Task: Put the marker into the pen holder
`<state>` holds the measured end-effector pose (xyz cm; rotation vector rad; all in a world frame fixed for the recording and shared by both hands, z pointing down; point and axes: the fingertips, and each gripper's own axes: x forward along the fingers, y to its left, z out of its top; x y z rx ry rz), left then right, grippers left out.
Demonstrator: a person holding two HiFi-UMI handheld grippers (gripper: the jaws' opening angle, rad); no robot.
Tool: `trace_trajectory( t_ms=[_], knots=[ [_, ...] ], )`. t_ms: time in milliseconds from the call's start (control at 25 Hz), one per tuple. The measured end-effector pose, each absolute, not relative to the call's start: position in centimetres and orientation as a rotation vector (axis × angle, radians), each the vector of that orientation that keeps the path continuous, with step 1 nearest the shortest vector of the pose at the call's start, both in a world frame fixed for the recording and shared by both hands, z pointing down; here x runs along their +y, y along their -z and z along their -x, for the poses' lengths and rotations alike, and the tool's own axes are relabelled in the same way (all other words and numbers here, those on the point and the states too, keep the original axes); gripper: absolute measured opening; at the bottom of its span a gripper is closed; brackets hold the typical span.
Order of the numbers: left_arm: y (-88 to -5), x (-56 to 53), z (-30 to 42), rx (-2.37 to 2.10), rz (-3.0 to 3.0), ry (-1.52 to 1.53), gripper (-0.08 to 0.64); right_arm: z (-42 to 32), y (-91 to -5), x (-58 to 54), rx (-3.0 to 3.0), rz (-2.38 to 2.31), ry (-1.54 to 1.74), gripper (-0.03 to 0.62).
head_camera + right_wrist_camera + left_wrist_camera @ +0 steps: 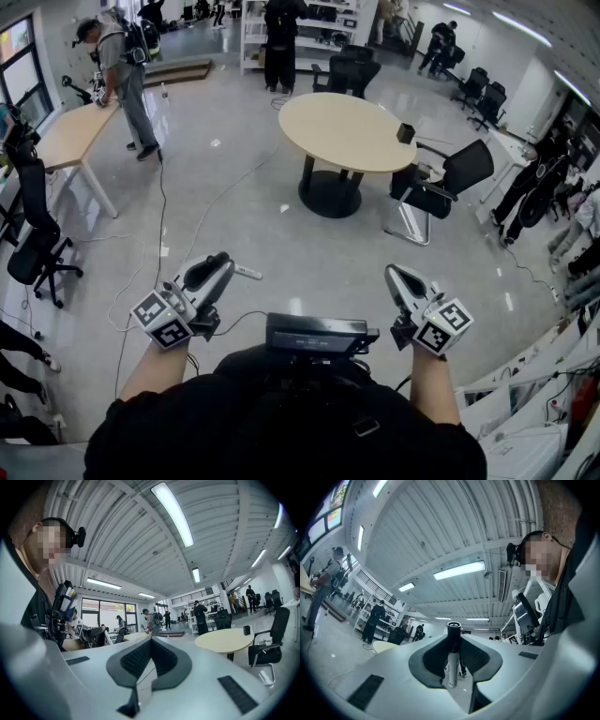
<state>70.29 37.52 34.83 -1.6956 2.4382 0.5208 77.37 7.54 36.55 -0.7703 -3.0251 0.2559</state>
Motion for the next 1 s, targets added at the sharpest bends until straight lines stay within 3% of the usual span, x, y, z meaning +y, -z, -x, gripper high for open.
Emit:
trace_trajectory(
  t_ms=[1000],
  knots=[
    [-34.2, 27.6, -70.7, 2.477, 1.699, -0.475, 0.077, -77.3, -37.3, -1.3, -3.013, 0.849, -0.280, 0.003]
  ],
)
